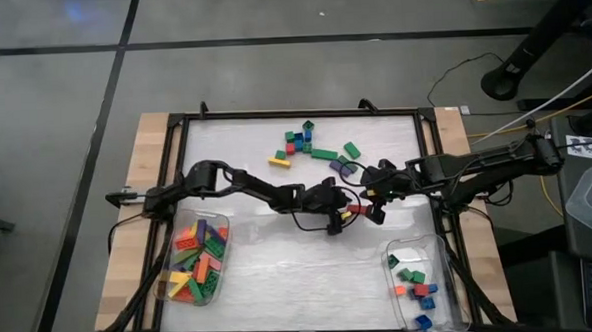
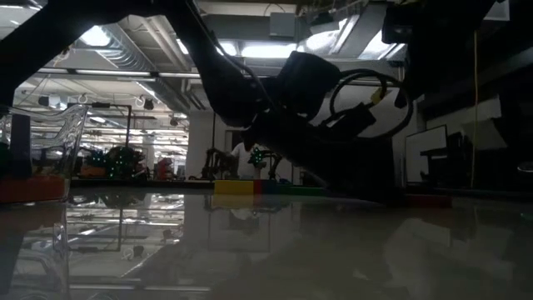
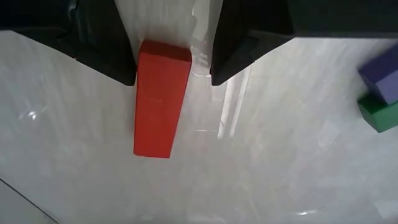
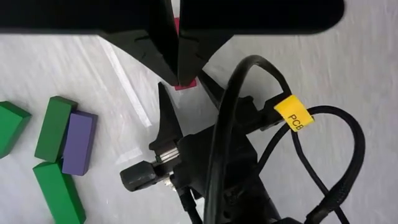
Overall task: Sort blocks by size
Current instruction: Put the large red wooden block into the left transparent bin
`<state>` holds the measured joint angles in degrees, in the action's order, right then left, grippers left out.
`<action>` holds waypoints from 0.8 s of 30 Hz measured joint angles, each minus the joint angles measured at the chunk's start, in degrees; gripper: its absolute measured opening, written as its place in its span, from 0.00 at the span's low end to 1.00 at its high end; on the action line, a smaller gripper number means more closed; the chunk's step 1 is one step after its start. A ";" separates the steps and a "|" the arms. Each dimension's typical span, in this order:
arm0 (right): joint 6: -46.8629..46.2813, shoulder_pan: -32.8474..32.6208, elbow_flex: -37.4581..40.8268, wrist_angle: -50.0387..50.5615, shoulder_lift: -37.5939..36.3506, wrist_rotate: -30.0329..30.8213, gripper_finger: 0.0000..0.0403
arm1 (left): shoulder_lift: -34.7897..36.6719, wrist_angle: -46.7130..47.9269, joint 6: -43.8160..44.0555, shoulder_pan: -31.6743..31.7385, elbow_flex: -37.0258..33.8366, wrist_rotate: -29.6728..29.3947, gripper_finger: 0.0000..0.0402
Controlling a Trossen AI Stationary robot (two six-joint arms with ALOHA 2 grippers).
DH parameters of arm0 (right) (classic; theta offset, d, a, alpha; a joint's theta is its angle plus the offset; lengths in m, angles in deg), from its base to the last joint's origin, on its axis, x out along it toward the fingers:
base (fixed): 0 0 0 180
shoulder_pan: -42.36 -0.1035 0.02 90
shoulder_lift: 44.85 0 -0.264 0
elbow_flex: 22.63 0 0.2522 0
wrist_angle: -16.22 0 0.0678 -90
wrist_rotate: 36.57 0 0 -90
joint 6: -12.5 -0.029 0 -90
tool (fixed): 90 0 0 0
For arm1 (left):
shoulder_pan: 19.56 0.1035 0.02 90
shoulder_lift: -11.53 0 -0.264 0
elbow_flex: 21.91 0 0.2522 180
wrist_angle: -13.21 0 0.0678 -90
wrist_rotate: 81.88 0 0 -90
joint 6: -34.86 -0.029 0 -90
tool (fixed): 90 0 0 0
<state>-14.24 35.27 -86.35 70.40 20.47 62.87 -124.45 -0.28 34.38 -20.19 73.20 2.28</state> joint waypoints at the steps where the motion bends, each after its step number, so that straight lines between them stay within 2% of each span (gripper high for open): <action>1: 0.00 0.00 0.00 -0.02 0.00 0.00 0.01 | 0.06 0.42 -0.34 -0.02 0.03 0.01 0.49; 6: 0.00 0.00 0.00 -0.02 0.00 0.00 0.01 | 0.11 0.55 -1.87 0.30 0.03 0.39 0.47; 8: 0.00 0.00 0.00 -0.04 0.00 0.00 0.01 | 0.11 0.58 -1.95 0.36 0.03 0.68 0.41; 12: 0.01 0.00 0.00 -0.04 0.00 0.01 0.01 | 0.11 0.73 -3.20 0.50 0.01 0.78 0.23; 13: 0.01 0.00 0.00 -0.04 0.00 0.00 0.01 | 0.13 0.71 -3.66 0.50 0.01 0.80 0.21; 19: 0.08 0.00 0.00 -0.11 0.02 1.50 0.01 | 1.65 2.97 -3.64 0.57 -0.10 2.81 0.21; 22: 0.07 0.00 0.00 -0.10 0.03 3.94 0.03 | 5.02 8.11 -3.65 0.49 -0.23 3.52 0.21; 24: 0.11 0.00 0.00 -0.15 0.04 5.83 0.07 | 8.61 14.47 -3.71 0.25 -0.23 3.62 0.21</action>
<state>-14.14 35.27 -86.35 70.26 20.52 68.70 -115.84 14.18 30.67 -19.94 72.97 5.91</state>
